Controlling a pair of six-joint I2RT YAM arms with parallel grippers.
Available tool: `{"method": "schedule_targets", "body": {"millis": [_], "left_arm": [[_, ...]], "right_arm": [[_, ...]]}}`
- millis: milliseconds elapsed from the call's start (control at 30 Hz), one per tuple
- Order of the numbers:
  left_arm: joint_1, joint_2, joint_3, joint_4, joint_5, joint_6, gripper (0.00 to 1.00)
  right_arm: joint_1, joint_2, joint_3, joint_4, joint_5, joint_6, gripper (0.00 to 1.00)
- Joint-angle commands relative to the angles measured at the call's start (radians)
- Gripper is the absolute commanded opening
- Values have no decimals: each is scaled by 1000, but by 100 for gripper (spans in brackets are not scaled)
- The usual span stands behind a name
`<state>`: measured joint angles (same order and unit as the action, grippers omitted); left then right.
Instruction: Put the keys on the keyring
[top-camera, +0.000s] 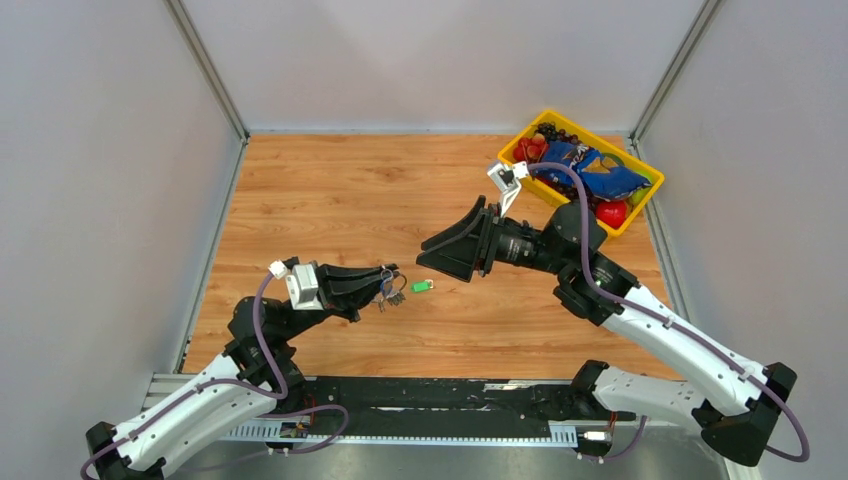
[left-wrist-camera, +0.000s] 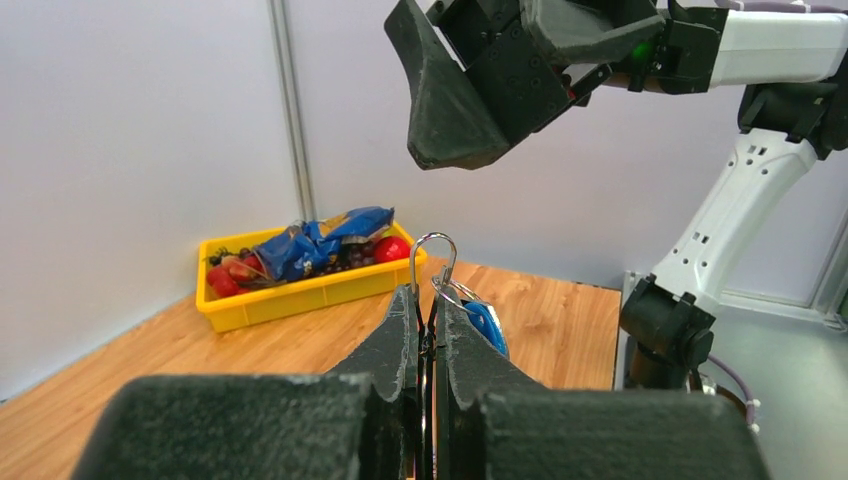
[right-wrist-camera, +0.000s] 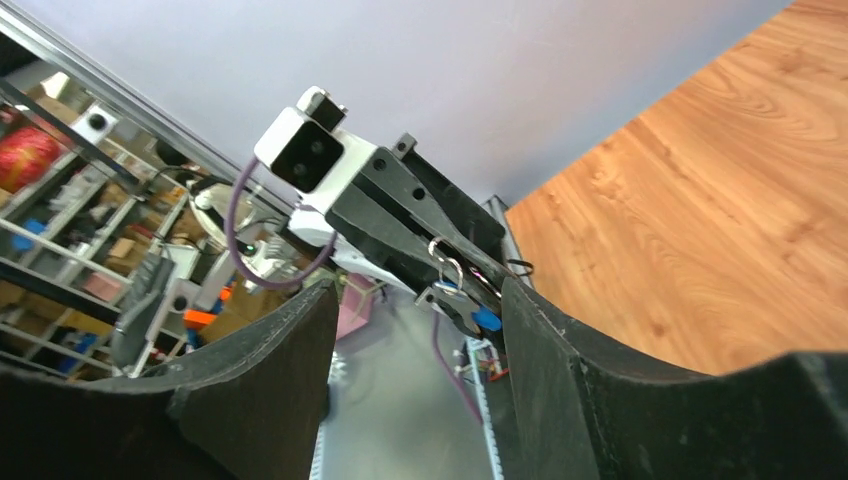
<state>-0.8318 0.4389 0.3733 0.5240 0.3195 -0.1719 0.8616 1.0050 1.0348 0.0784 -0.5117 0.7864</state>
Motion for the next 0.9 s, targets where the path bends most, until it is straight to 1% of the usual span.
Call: {"method": "schedule_targets", "body": {"millis": [0,233,433,867], "left_arm": [[-3,7,51,16,-4,-39,1],[-3,12,72,24,-24,-91,6],[-3,23,87,27,-35,-139,9],[-4,32,82,83,-48,-265,15]], "right_arm": [[-5,-30,1,-117,34,-182,65],[-4,-29,-27,-143,25,-341,68],[6,-23,-22,-143,9,-446,68],[137,60,20,-156,10,-623,68]]}}
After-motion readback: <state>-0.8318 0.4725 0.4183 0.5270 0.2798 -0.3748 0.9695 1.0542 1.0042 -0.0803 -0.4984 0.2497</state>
